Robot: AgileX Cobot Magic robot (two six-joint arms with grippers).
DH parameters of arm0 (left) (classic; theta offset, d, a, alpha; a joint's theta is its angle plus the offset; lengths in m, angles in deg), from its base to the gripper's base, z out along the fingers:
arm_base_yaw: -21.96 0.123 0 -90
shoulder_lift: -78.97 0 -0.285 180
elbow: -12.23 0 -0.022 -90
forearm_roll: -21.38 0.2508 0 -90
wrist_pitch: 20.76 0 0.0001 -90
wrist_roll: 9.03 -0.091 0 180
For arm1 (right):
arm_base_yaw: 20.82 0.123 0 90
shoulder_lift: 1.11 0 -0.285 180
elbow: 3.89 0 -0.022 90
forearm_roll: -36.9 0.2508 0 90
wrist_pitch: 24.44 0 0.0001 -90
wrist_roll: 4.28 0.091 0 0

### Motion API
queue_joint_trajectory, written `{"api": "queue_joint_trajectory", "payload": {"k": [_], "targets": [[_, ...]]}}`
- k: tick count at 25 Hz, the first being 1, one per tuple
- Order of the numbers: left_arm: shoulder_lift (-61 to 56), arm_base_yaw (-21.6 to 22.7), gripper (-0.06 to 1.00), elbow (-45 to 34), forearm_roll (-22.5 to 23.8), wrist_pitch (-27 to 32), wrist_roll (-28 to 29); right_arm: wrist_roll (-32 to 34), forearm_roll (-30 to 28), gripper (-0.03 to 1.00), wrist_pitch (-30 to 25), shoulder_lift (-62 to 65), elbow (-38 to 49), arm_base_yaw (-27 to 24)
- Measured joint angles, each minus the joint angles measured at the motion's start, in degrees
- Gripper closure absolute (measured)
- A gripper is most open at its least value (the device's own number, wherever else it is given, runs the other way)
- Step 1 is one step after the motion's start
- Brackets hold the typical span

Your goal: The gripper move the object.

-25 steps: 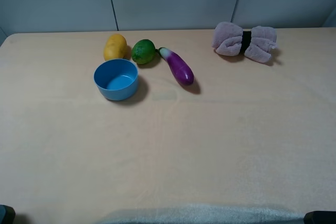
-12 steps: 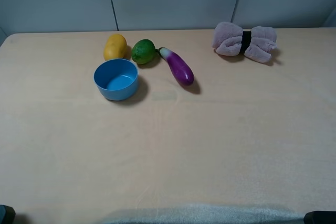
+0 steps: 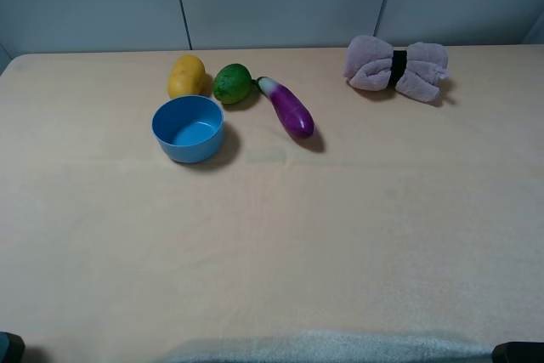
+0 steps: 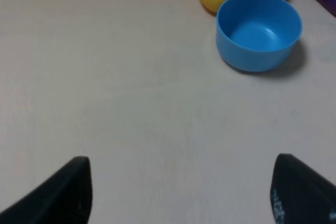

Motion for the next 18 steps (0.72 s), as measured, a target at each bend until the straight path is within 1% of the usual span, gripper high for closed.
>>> {"api": "queue_joint_trajectory", "payload": {"k": [18], "targets": [[0.00,0.00,0.18,0.00,0.00,0.00,0.00,0.00,0.00,0.31,0.00,0.00,0.00,0.00]]}}
